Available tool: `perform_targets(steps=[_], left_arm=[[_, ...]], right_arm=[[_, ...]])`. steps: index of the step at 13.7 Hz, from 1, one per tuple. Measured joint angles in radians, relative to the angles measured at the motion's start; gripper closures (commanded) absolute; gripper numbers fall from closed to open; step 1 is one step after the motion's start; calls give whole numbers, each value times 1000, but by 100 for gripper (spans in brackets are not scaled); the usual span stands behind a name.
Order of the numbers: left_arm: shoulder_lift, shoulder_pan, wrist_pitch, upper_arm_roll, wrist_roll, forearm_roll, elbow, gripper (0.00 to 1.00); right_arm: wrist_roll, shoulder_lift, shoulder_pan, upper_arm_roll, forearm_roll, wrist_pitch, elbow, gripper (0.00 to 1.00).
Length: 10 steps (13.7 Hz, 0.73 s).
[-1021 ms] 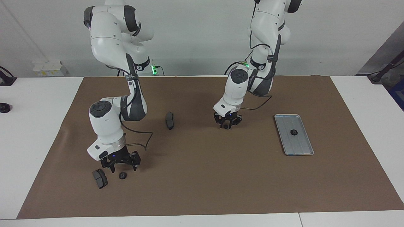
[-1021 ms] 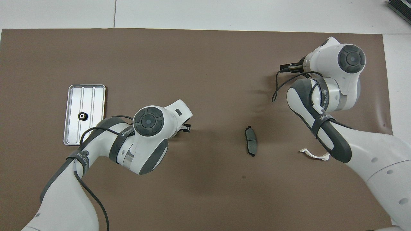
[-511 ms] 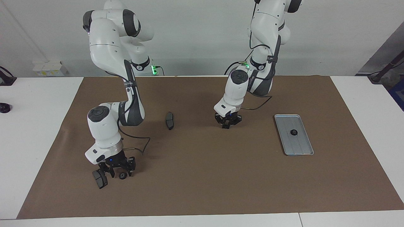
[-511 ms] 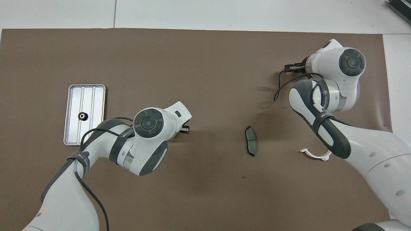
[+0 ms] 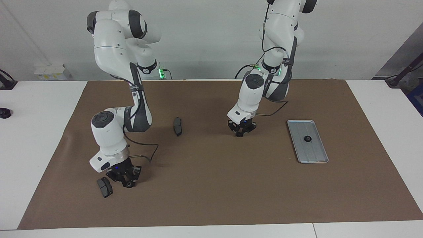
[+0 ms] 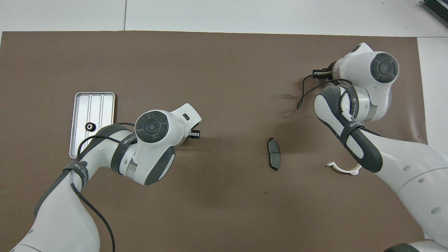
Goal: Pick bearing gear from pile to tray
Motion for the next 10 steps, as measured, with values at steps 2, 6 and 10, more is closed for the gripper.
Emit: perform_targets(steps=[2, 6, 10], left_arm=[[-1, 75, -43, 4, 45, 0, 50, 100], [-6, 279, -76, 8, 212, 1, 86, 100], [-5, 431, -78, 7, 378, 1, 75, 100]], right_arm=[[0, -14, 1, 2, 0, -23, 6, 100], [22, -117, 50, 12, 5, -204, 13, 100], [236, -211, 192, 15, 5, -316, -23, 100]])
